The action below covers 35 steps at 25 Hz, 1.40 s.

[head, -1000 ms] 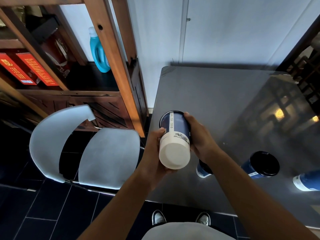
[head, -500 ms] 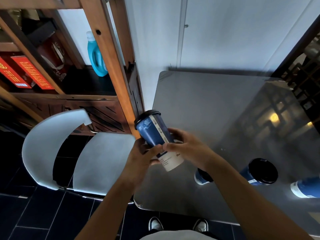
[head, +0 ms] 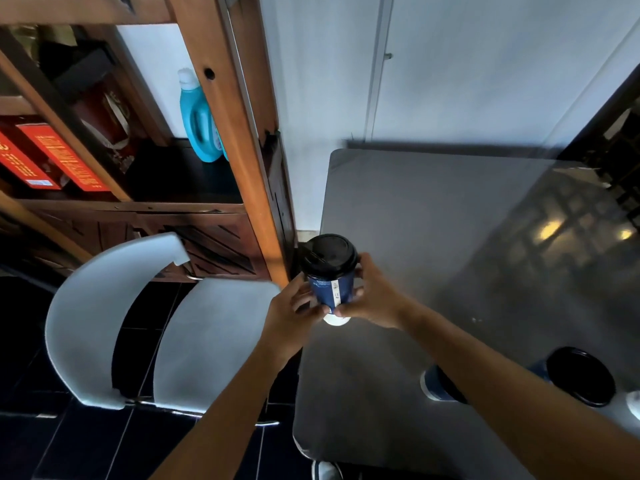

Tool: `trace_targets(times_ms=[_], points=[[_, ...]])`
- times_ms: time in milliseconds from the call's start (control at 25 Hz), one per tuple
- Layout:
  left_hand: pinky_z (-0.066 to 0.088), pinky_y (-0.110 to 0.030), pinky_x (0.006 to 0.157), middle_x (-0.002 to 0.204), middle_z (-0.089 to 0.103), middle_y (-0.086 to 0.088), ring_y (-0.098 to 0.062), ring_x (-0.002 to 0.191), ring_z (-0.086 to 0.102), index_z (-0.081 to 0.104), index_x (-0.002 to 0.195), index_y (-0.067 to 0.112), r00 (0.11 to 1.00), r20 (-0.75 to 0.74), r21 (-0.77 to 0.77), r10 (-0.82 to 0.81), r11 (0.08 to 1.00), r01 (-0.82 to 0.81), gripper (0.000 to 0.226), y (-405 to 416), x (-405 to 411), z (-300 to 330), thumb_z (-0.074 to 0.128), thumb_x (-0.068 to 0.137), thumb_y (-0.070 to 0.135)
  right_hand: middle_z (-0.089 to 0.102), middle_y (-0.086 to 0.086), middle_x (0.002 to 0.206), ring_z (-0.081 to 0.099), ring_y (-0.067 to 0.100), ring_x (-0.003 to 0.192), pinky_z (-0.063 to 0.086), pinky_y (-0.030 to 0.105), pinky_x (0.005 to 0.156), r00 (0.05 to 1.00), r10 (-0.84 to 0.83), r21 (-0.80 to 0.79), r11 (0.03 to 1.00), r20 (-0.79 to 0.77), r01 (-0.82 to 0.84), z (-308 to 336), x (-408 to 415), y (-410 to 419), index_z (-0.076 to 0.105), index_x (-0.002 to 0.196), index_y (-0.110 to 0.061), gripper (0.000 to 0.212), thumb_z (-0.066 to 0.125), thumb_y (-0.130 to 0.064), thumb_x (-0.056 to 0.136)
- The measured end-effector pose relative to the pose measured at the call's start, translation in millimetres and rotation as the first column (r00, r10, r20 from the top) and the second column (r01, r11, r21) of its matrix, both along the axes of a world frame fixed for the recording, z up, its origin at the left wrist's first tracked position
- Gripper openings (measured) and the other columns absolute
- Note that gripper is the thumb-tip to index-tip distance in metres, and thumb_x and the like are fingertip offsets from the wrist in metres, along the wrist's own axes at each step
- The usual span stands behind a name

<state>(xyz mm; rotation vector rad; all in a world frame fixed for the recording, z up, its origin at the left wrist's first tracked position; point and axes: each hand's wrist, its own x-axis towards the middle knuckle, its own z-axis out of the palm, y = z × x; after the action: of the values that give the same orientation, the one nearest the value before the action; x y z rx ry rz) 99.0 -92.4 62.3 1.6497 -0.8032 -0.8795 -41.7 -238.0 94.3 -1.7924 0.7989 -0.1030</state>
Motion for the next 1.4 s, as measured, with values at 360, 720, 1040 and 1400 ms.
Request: trace_targets(times_ms=[360, 720, 1040, 1400], points=[[0.048, -0.051, 0.108, 0.131, 0.066, -0.006, -0.021, 0.128, 0.059, 0.053, 0.139, 0.017, 1.000, 0.005, 0.108, -0.015, 0.994, 0.014, 0.065, -143, 60, -66, 0.071, 0.082, -0.009, 0.057, 0.022, 0.133, 0.056, 0.027, 0.121, 0.042, 0.011, 0.095, 0.997, -0.050, -0.166, 0.984, 0.053, 0.058, -79, 73, -120, 0.043, 0.140, 0.007, 0.085, 0.086, 0.009, 0.066], [0.051, -0.038, 0.105, 0.121, 0.069, 0.010, -0.005, 0.120, 0.061, 0.058, 0.131, 0.027, 0.998, 0.042, 0.200, -0.048, 0.979, 0.039, 0.055, -187, 81, -116, 0.073, 0.085, 0.003, 0.070, -0.003, 0.119, 0.068, 0.016, 0.103, 0.058, 0.040, 0.089, 1.000, -0.019, -0.204, 0.979, -0.008, 0.017, -152, 85, -167, 0.051, 0.140, -0.024, 0.082, 0.086, -0.021, 0.066], [0.049, -0.030, 0.102, 0.136, 0.056, 0.030, -0.002, 0.131, 0.051, 0.045, 0.137, 0.057, 0.998, -0.007, 0.315, -0.058, 0.947, 0.057, 0.085, -179, 76, -116, 0.061, 0.083, -0.006, 0.066, 0.003, 0.128, 0.066, 0.017, 0.111, 0.056, 0.037, 0.093, 0.990, 0.004, -0.063, 0.998, -0.140, -0.013, -155, 79, -169, 0.041, 0.147, -0.017, 0.086, 0.086, -0.012, 0.073], [0.044, -0.022, 0.089, 0.125, 0.064, 0.003, -0.017, 0.117, 0.060, 0.058, 0.126, 0.021, 0.979, 0.203, 0.345, 0.028, 0.933, -0.098, 0.041, -89, 4, -88, 0.068, 0.087, 0.015, 0.053, 0.014, 0.146, 0.058, 0.027, 0.124, 0.044, 0.024, 0.098, 0.922, -0.214, -0.291, 0.949, -0.324, 0.119, -62, -41, -135, 0.050, 0.144, -0.011, 0.065, 0.075, -0.018, 0.085]])
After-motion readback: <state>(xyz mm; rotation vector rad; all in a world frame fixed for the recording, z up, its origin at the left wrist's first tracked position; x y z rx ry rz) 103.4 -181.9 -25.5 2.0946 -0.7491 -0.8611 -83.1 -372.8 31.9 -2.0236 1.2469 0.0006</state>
